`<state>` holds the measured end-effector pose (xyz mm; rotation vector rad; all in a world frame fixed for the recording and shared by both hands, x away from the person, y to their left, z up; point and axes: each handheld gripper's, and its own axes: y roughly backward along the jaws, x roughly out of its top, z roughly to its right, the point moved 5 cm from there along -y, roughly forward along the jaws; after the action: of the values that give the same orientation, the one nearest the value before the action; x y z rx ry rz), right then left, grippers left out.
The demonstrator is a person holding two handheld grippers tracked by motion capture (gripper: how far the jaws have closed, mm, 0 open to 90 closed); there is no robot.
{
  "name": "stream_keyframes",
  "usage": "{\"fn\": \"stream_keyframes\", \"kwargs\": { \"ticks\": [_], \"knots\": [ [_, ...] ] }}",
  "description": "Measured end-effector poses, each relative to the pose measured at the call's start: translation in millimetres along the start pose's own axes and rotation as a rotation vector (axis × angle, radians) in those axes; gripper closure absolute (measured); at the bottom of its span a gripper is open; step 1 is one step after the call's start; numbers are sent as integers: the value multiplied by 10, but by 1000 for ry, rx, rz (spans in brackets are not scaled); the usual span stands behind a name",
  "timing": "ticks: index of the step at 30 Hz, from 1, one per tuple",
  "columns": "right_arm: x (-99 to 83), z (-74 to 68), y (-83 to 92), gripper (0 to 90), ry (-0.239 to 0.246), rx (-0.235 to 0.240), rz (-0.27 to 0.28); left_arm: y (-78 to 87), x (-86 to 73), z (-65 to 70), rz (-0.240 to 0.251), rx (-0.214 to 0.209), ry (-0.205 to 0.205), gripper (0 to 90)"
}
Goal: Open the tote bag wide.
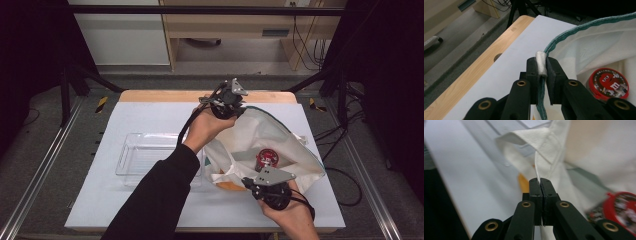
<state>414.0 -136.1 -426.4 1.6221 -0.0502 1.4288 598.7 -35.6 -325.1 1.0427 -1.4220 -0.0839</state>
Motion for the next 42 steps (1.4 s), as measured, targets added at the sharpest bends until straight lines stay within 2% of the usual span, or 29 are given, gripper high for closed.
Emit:
{"fn": "stream_keyframes", "kwargs": {
  "ticks": [1,2,3,4,5,8,11,15,24,34,42],
  "knots": [
    [3,-87,-25,894,2,60,12,-3,2,-9,3,5,2,808],
    [0,-127,-44,895,2,92,15,-9,3,-23,6,13,2,809],
    [0,-127,-44,895,2,92,15,-16,4,-35,9,17,5,809],
    [-3,-168,-65,895,4,120,18,-28,5,-48,15,20,12,809],
    [-18,-242,-116,895,5,172,20,-42,3,-59,19,22,18,809],
    [-44,-275,-170,895,15,186,8,-88,-15,-80,13,17,25,809],
    [-59,-261,-178,894,10,177,5,-131,-27,-79,15,14,24,809],
    [-96,-240,-189,893,-8,169,30,-196,-38,-66,17,12,21,809],
    [-155,-220,-194,893,-16,162,35,-383,-61,37,21,-19,18,809],
    [-194,-221,-185,893,-15,162,29,-514,-168,5,13,-39,55,809],
    [-243,-244,-205,893,-7,170,7,-579,-234,51,-5,-42,51,808]
  ]
}}
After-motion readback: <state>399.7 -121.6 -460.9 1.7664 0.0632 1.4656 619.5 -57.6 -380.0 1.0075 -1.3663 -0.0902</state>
